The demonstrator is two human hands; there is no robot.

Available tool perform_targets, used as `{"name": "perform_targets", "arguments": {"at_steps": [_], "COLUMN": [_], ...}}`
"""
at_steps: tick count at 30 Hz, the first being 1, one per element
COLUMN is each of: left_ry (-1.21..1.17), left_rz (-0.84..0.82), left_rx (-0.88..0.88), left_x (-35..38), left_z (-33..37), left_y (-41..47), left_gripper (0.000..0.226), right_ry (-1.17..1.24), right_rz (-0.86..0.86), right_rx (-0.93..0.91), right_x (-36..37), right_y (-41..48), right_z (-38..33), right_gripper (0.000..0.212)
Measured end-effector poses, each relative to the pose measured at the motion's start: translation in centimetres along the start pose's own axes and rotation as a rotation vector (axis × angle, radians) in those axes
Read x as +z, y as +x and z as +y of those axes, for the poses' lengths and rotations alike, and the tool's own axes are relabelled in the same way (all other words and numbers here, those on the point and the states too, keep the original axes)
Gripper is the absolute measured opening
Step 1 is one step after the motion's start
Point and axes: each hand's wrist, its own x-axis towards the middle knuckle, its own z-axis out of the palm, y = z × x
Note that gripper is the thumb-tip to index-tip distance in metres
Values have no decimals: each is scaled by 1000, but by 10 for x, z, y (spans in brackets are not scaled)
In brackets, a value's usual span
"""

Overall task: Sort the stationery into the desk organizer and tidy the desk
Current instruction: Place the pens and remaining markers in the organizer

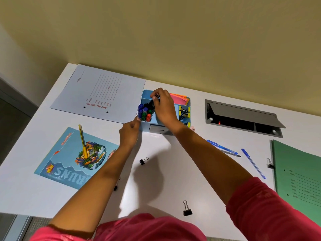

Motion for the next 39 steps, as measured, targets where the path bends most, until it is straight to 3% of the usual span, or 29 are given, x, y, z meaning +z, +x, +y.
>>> {"name": "perform_targets", "arguments": {"at_steps": [8,13,17,21,25,29,33,39], "left_ry": [-13,-3,-2,-8,-6,18,23,11], "left_rz": [-1,-4,-12,-23,-31,-42,-44,-45], "left_rx": [0,-6,-18,-4,-2,-5,6,0], "left_x": [0,1,2,1,2,2,1,1], "left_z": [-3,-4,-9,-13,-13,-12,-13,-15], "left_y": [3,4,7,9,9,10,11,12], "left_gripper": [53,53,55,59,52,44,44,47], "right_ry": [-69,-25,22,40,-80,-82,-208,-256], "right_rz": [-69,-24,106,371,580,364,161,175], "right_rx": [-81,-115,-83,-86,133,406,390,483], "right_x": [1,-9,-27,-46,-60,-61,-54,-53], "right_y": [-10,-21,-39,-65,-85,-95,-100,-104], "right_z": [3,3,7,40,74,111,140,146], "right_gripper": [5,16,20,14,25,38,43,29]}}
